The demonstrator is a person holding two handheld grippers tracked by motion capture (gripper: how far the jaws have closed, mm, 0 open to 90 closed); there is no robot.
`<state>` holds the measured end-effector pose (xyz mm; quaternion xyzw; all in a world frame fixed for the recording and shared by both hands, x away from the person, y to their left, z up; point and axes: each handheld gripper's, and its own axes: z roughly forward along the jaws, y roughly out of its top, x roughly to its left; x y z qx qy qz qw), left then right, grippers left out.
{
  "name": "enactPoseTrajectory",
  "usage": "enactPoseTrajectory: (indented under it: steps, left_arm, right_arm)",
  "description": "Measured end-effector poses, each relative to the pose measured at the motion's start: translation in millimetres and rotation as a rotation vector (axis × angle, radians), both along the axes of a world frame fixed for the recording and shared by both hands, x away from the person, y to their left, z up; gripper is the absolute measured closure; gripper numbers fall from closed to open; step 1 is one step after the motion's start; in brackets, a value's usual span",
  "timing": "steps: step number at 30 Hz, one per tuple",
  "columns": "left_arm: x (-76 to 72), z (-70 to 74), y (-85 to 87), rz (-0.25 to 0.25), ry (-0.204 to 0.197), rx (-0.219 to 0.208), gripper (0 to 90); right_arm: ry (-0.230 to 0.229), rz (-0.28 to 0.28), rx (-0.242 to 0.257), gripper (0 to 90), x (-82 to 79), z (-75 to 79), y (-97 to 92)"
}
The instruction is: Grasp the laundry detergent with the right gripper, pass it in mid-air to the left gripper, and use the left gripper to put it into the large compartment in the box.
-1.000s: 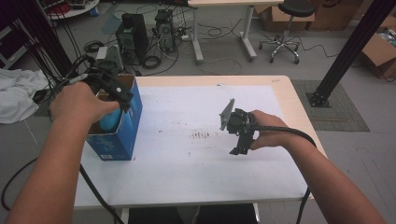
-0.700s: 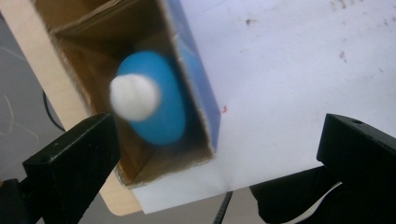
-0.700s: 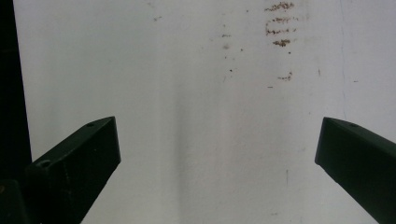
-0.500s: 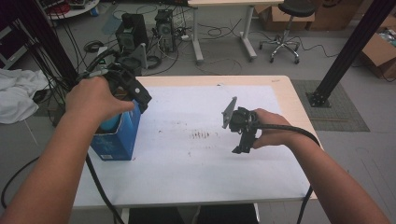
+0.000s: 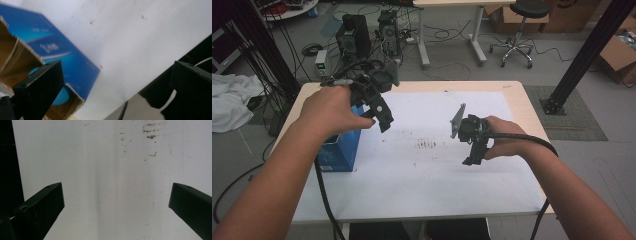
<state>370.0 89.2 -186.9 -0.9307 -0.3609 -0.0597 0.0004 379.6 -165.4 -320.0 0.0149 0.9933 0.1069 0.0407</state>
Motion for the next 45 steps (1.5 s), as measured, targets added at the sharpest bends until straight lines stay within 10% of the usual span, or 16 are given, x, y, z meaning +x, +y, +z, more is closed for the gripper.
enactPoseTrajectory:
  steps: [18, 45]
  left_arm:
    - [-19.4, -22.3, -31.1, -0.258, 0.053, 0.037, 0.1]
    - [-14.9, -35.6, -32.9, -0.294, 0.095, 0.042, 0.1]
  right_arm:
    - [-0.006, 0.014, -0.024, 0.0, 0.7, 5.1, 5.6]
    - [0.001, 0.011, -0.032, 0.0, 5.3, 2.5, 5.4]
